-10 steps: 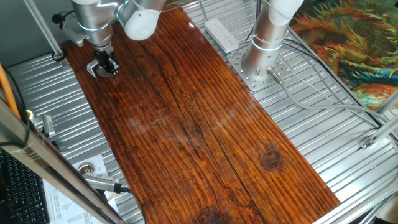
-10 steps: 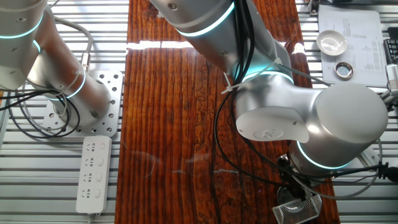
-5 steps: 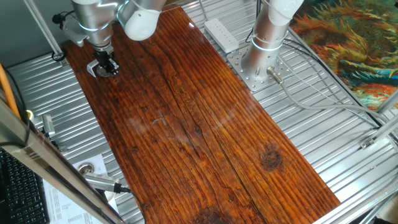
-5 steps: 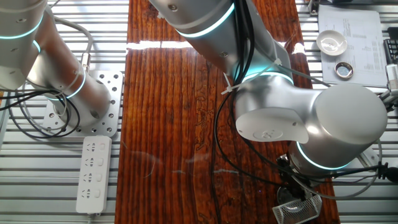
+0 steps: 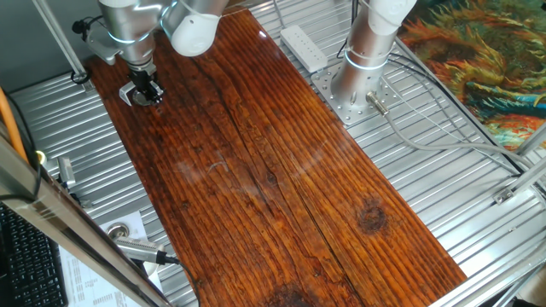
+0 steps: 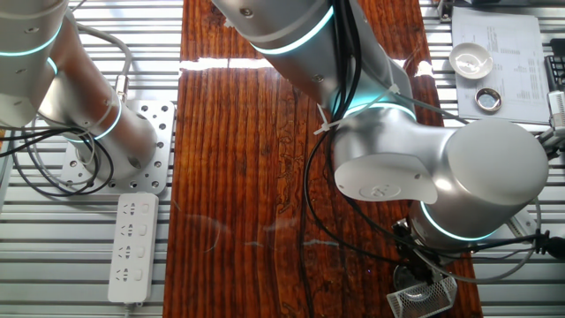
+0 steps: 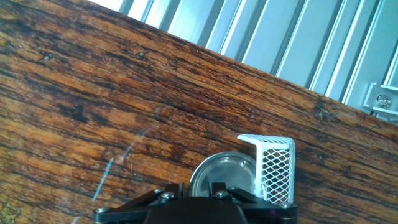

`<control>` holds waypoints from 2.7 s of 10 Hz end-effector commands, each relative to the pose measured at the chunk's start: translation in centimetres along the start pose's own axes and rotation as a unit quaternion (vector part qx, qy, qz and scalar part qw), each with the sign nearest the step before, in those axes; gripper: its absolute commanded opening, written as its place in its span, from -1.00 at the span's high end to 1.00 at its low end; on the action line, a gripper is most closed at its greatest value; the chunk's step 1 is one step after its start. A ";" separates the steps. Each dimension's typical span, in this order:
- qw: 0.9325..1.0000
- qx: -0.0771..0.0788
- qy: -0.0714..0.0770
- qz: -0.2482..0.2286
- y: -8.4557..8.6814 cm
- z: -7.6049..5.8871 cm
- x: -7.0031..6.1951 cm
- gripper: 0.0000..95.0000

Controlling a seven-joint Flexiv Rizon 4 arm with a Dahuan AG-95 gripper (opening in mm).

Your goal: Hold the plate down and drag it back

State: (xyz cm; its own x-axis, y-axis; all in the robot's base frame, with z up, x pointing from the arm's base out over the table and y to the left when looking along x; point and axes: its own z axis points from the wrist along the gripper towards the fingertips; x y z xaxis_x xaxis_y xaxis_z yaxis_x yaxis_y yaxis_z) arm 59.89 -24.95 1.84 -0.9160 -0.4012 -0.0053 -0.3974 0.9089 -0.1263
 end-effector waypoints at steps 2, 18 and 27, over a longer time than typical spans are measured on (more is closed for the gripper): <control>1.000 0.000 0.000 0.002 0.0 0.0 0.0 1.00; 1.000 0.001 0.001 0.005 0.0 0.3 0.0 0.60; 1.000 -0.003 0.001 0.014 0.0 0.2 0.0 1.00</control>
State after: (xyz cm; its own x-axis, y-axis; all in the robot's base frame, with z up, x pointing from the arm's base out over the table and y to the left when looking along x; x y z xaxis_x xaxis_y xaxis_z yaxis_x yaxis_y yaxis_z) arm 59.80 -25.08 1.71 -0.9274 -0.3740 -0.0100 -0.3703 0.9214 -0.1182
